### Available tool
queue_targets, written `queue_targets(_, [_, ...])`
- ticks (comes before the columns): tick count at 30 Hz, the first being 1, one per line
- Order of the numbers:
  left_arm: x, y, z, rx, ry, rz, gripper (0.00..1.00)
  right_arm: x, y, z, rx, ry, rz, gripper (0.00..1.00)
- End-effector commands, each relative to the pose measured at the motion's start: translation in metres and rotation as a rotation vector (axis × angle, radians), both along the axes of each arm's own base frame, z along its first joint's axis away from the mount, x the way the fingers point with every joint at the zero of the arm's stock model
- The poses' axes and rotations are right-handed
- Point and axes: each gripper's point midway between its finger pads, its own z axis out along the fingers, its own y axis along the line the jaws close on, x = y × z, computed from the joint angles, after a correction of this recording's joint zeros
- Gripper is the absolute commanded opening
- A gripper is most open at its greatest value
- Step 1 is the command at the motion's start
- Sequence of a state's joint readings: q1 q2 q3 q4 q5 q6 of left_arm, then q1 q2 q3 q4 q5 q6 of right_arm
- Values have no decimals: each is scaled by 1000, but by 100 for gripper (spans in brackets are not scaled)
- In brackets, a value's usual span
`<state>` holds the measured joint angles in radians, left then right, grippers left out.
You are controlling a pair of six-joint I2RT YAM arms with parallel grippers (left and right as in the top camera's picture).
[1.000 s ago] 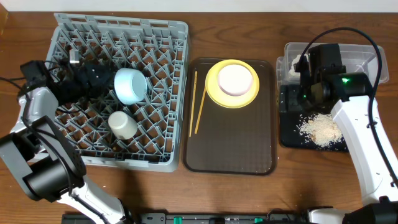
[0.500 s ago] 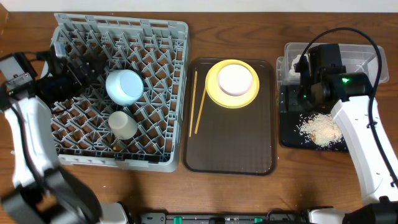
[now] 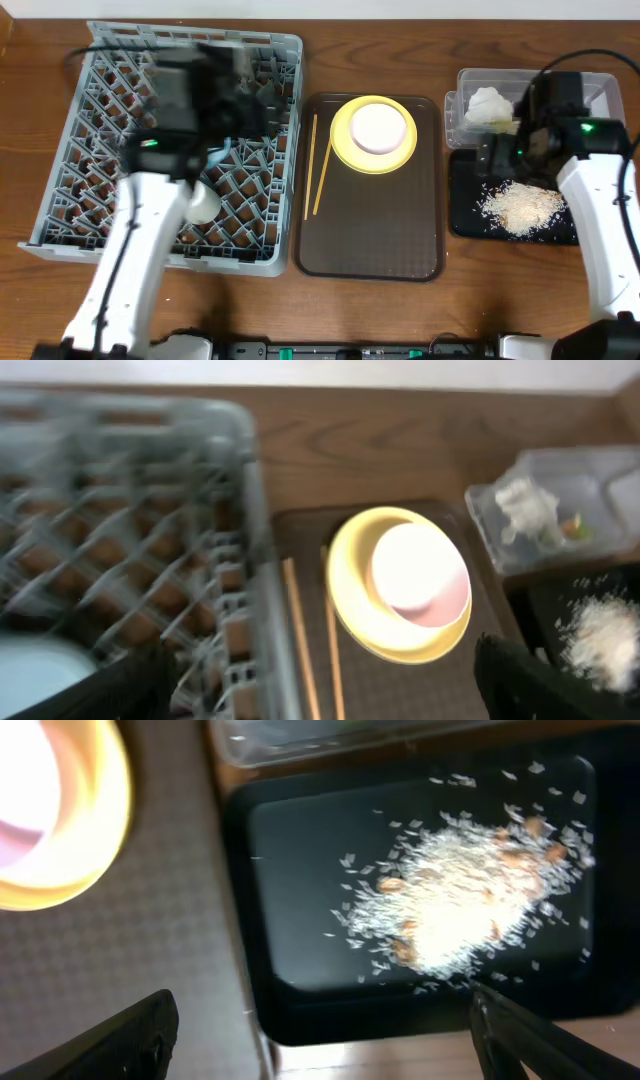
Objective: Sort waste into correct bins and load items into the dishwasher
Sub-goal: 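Move the left gripper to the yellow plate and grasp the white bowl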
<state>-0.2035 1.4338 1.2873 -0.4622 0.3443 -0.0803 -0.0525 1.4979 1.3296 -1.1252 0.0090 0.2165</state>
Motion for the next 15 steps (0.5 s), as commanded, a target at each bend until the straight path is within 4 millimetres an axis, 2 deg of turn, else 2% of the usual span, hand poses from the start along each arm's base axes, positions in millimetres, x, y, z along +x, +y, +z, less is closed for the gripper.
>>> queue_targets(1, [11,-31,-18,139,-47,-57,95,-3,-17,4,-2,-5,-72,93])
queue_targets(4, [15,-67,-39,168,-48,-115,95,-7,-22,4,-2,9,-90,94])
queue_targets(6, [17,-88,-45,171,-41,-155,95,-8,-23,3,-2,13,-91,95])
queue_targets(8, [21,-106,-39,174,-37,-186,95,-8,-23,3,-2,13,-91,96])
queue_targets(12, [32,-132,-12,169,-64,-224,95,-8,-22,3,-2,13,-91,97])
queue_targets(15, [38,-147,-8,168,-72,-245,95,-8,-22,3,-2,13,-91,97])
